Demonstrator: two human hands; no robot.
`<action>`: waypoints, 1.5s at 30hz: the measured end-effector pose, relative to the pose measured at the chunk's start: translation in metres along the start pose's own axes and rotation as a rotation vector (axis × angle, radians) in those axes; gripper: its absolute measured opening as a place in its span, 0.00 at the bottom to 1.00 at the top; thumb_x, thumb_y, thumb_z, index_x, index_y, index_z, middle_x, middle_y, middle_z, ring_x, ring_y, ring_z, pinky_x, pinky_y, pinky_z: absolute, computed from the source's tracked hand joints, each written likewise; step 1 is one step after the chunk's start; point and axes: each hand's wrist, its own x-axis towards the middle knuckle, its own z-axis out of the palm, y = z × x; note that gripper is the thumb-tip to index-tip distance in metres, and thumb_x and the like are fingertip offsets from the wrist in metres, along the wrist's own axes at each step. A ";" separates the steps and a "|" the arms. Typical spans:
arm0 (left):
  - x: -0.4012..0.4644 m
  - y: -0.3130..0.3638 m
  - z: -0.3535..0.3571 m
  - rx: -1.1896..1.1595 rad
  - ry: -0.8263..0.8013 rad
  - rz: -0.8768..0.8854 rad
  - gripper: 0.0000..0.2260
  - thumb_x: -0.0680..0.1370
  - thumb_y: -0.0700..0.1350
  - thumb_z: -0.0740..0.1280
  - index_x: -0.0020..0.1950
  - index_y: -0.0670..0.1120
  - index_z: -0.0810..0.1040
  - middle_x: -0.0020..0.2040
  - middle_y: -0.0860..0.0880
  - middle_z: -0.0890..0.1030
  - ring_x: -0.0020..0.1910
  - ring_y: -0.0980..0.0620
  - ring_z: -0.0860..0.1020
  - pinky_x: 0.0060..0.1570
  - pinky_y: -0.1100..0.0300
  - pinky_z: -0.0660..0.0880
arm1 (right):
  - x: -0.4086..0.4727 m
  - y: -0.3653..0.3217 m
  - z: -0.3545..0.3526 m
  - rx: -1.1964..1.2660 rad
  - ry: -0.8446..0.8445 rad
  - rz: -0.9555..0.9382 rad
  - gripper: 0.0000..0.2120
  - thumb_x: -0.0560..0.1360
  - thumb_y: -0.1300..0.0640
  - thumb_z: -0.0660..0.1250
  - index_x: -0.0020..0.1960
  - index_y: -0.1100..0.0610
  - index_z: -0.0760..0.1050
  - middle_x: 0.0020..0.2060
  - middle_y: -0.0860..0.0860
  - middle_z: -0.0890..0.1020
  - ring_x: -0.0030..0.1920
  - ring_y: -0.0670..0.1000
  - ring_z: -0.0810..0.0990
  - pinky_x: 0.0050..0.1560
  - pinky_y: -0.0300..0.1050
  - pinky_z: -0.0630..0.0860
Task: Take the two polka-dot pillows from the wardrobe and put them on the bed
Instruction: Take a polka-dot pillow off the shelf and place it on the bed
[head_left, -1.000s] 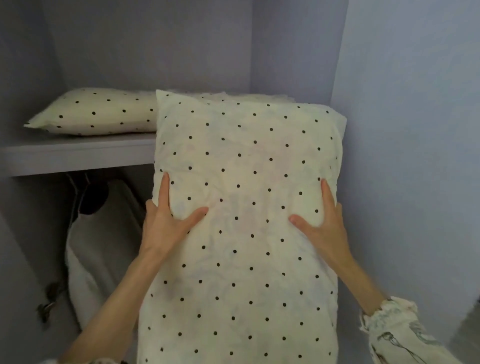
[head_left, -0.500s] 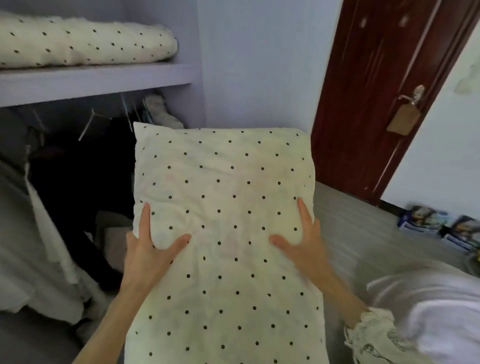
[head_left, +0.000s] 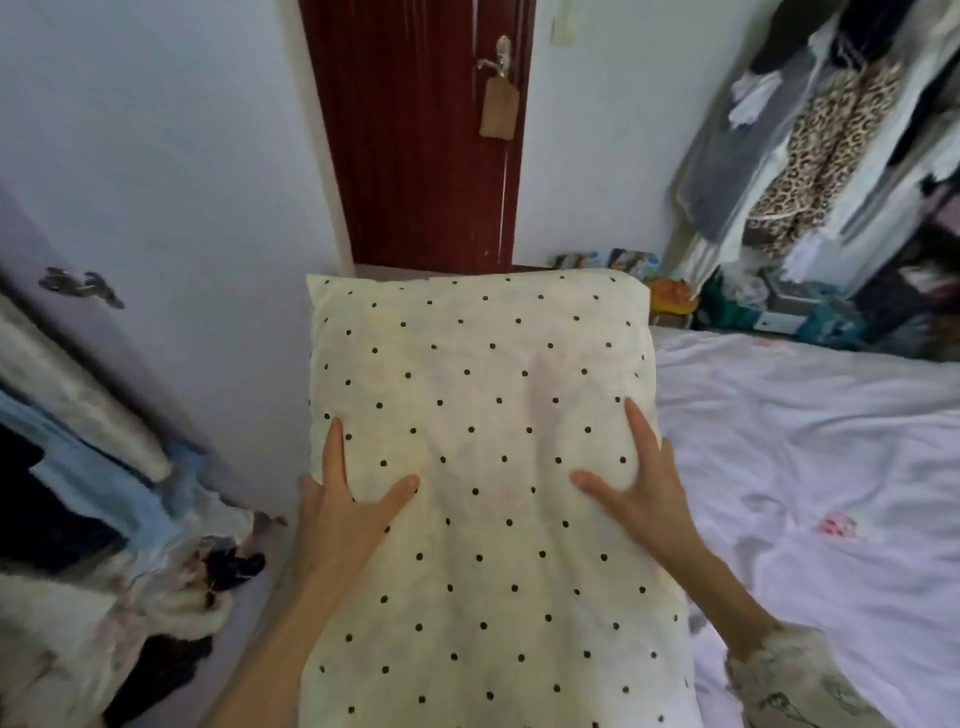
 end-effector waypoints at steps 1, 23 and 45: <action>0.003 0.007 0.008 -0.005 -0.037 0.018 0.44 0.64 0.65 0.71 0.69 0.70 0.44 0.64 0.43 0.64 0.60 0.40 0.70 0.58 0.45 0.68 | -0.001 0.005 -0.007 0.003 0.022 0.023 0.47 0.59 0.34 0.72 0.68 0.28 0.46 0.68 0.51 0.64 0.66 0.51 0.64 0.63 0.51 0.64; 0.330 0.238 0.180 -0.139 -0.111 0.287 0.44 0.60 0.68 0.71 0.65 0.76 0.44 0.71 0.50 0.58 0.68 0.46 0.64 0.61 0.47 0.64 | 0.375 0.037 -0.070 0.047 0.270 0.037 0.46 0.58 0.32 0.70 0.67 0.27 0.47 0.65 0.52 0.64 0.61 0.49 0.67 0.58 0.45 0.64; 0.787 0.474 0.364 -0.058 -0.350 0.550 0.44 0.61 0.68 0.71 0.68 0.73 0.45 0.58 0.54 0.59 0.62 0.47 0.67 0.57 0.53 0.64 | 0.816 0.068 -0.037 0.075 0.532 0.190 0.47 0.58 0.29 0.69 0.71 0.35 0.49 0.69 0.49 0.62 0.66 0.48 0.64 0.61 0.46 0.64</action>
